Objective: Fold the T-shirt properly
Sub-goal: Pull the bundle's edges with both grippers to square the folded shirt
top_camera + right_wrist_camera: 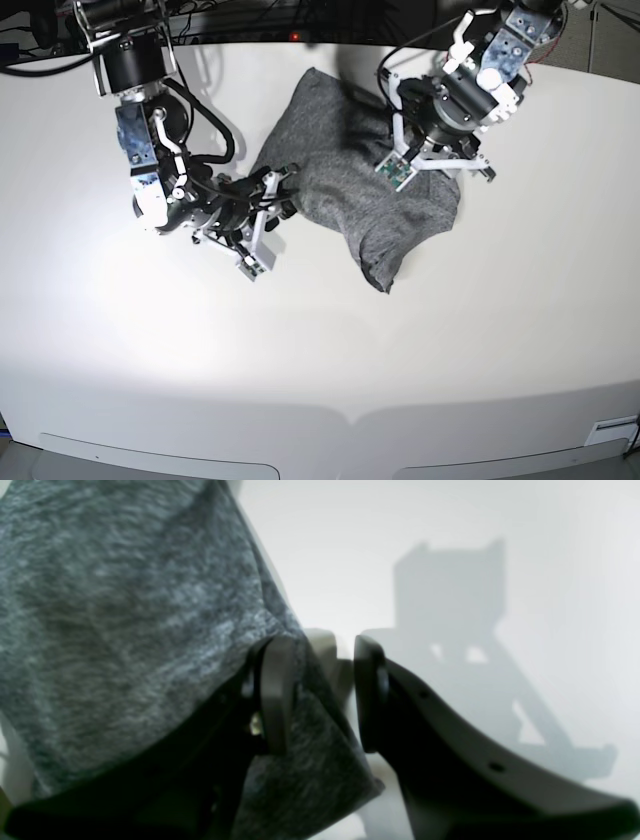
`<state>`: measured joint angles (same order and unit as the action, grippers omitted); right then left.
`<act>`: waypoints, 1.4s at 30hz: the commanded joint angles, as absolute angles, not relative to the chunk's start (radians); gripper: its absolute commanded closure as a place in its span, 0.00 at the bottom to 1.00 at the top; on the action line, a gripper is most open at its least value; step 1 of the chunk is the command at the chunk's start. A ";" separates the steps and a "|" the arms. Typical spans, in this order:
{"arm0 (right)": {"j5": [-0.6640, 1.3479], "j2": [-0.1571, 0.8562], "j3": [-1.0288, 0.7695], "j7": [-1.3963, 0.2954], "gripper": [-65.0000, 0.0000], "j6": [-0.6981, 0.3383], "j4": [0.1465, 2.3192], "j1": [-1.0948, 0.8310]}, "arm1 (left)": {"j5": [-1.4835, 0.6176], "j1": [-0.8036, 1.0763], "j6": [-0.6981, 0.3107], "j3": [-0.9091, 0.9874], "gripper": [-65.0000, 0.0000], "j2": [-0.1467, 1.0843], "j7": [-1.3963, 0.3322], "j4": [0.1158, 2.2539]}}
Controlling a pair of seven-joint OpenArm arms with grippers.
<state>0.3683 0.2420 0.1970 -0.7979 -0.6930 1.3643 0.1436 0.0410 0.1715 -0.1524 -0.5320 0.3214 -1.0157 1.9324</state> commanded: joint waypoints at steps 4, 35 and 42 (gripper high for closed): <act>0.396 0.249 0.193 -0.830 0.68 -0.698 1.383 0.152 | 0.057 0.161 -0.145 -0.531 0.60 0.321 -0.952 1.845; 0.804 0.241 0.204 -0.960 0.68 -0.698 1.384 -0.001 | 0.130 -0.104 -0.116 -0.531 0.60 0.363 -0.938 1.612; 0.815 0.228 0.200 -0.969 0.68 -0.698 1.384 0.000 | 0.131 -0.136 -0.116 -0.531 0.60 0.364 -0.965 1.612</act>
<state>0.8185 0.2226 0.2028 -0.9600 -0.6964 1.3750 -0.0086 0.1226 -0.1192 -0.1226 -0.5362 0.3573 -0.9726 1.5978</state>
